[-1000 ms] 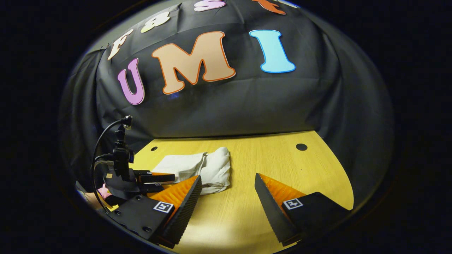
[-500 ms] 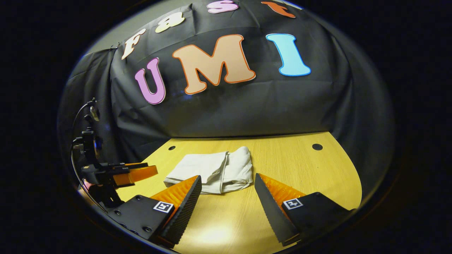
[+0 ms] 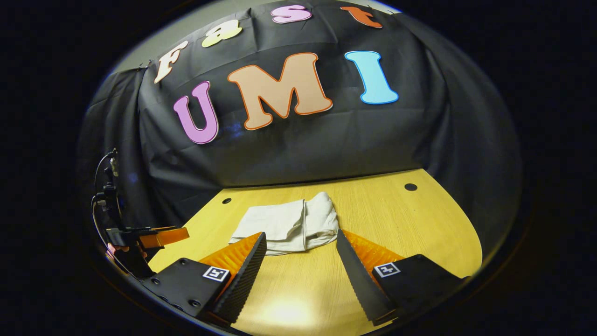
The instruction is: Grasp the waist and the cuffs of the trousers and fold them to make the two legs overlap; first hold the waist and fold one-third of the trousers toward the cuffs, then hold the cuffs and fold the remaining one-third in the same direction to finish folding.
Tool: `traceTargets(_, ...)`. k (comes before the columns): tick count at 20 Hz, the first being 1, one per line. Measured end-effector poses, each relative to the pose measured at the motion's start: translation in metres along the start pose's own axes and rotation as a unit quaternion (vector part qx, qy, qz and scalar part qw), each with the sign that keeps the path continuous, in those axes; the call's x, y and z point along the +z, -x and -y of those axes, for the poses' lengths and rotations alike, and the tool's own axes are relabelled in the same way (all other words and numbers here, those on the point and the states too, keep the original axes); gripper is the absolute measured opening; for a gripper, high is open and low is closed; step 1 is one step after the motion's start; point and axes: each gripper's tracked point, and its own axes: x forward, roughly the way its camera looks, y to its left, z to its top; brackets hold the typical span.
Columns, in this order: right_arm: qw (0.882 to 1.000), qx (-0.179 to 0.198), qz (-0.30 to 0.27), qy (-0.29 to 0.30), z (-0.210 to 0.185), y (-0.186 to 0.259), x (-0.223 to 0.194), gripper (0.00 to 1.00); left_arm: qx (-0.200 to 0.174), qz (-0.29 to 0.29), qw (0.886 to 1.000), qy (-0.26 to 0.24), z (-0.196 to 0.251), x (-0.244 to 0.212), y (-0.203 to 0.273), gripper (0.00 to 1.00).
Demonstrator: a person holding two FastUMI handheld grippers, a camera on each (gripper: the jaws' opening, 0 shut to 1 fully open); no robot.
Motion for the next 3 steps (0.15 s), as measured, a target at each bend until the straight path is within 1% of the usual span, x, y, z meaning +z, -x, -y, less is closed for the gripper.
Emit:
traceTargets(1, 1.000, -0.006, 0.000, -0.004, -0.0021, 0.0043, -0.0015, 0.92, -0.006, -0.001, 1.000, -0.005, -0.0029, 0.0012, 0.0024, 0.85)
traceTargets(2, 1.000, -0.011, 0.003, -0.009, -0.0047, 0.0061, -0.0015, 0.97, -0.013, -0.002, 1.000, -0.009, -0.0034, 0.0022, 0.0022, 0.85)
traceTargets(3, 1.000, -0.016, 0.007, -0.014, -0.0066, 0.0082, -0.0016, 0.97, -0.020, -0.004, 1.000, -0.014, -0.0026, 0.0033, 0.0015, 0.85)
